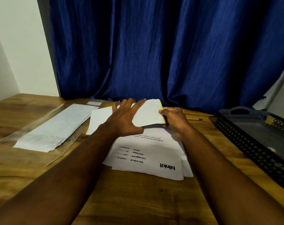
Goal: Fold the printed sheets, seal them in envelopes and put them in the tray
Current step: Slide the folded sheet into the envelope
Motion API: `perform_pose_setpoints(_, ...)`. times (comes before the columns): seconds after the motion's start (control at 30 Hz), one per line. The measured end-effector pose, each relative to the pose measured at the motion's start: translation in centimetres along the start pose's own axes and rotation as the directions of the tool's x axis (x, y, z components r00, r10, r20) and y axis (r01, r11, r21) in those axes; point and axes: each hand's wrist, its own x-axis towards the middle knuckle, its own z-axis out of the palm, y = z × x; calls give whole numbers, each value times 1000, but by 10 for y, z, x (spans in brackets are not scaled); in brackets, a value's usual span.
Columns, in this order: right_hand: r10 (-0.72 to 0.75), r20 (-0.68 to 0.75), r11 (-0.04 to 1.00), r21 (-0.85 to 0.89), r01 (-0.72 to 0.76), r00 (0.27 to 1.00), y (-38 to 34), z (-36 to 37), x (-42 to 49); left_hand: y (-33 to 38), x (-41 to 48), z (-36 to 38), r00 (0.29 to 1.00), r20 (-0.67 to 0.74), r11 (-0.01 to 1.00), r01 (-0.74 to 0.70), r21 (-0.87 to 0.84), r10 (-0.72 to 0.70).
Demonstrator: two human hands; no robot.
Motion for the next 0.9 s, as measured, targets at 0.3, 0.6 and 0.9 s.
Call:
perform_pose_setpoints(0.3,27,127,1000,9,-29,991,-1,-5,-9,9,-6,-8,995,-5,994,-104,-41,104)
perform_pose_setpoints(0.6,79,166,996,-49,-71,983,3,0,-9,27,-2,-18,986,117,992,-117,-35,121)
perform_pose_setpoints(0.9,66,103,935,-354,-25,992,2,-2,-12,27,2,-27,976,193,994,-93,-51,101)
